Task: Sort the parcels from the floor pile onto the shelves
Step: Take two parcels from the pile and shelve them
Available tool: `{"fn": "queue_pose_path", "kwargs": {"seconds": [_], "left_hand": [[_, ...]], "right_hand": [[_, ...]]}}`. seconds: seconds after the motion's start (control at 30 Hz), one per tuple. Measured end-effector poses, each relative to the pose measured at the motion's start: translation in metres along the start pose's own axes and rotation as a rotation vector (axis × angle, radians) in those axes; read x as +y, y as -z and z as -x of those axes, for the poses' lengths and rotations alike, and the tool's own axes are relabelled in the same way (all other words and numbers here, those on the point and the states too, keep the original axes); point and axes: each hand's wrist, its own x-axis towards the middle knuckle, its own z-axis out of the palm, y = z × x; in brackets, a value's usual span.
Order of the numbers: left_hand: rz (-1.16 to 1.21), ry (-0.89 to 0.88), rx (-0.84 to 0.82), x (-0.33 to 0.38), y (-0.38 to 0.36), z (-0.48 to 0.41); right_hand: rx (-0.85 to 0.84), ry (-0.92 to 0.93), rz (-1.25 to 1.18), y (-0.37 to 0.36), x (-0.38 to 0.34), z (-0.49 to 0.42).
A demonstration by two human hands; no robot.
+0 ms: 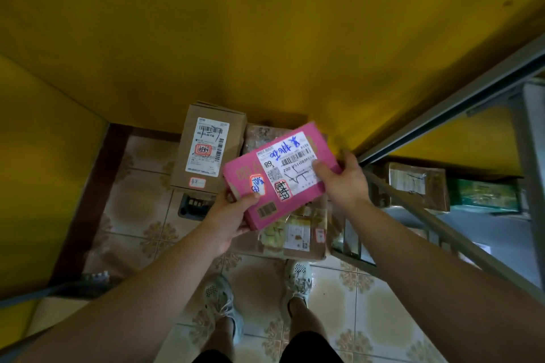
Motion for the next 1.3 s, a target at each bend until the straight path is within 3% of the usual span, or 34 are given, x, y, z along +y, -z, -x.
{"fn": "queue_pose_path", "kwargs": {"seconds": [0.07, 0.23, 0.4, 0.57, 0.67, 0.9, 1.0, 1.13, 1.3], "left_hand": [[0.084, -0.018, 0.01, 0.005, -0.005, 0.005], [0.171, 0.033, -0.015, 0.009, -0.031, 0.02], [0.083, 0.031, 0.031, 0.009, -0.019, 0.023], [-0.186, -0.242, 0.404, 0.026, 0.032, 0.014], [-0.419, -0.288, 0.574, 0.046, 0.063, 0.003], [-0.546, -0.065, 0.406, 0.067, 0.086, -0.041], [-0.628, -0.068, 0.339, 0.068, 0.087, -0.051], [-0.769, -0.112, 0.441, 0.066, 0.091, -0.051], [-0.622, -0.19, 0.398, 0.063, 0.09, -0.043]], "right_hand": [[0.05, -0.063, -0.128, -0.008, 0.0, 0.005], [-0.17, -0.138, -0.541, -0.039, -0.012, 0.021], [-0.223, -0.131, -0.677, -0.044, -0.026, 0.018], [-0.144, -0.106, -0.635, -0.033, -0.019, 0.001], [-0.141, -0.111, -0.592, -0.036, -0.012, -0.007], [-0.187, -0.15, -0.52, -0.069, 0.002, -0.02], [-0.218, -0.174, -0.506, -0.079, 0.004, -0.025], [-0.216, -0.202, -0.48, -0.086, 0.005, -0.026], [-0.218, -0.213, -0.465, -0.081, 0.002, -0.022]]}}
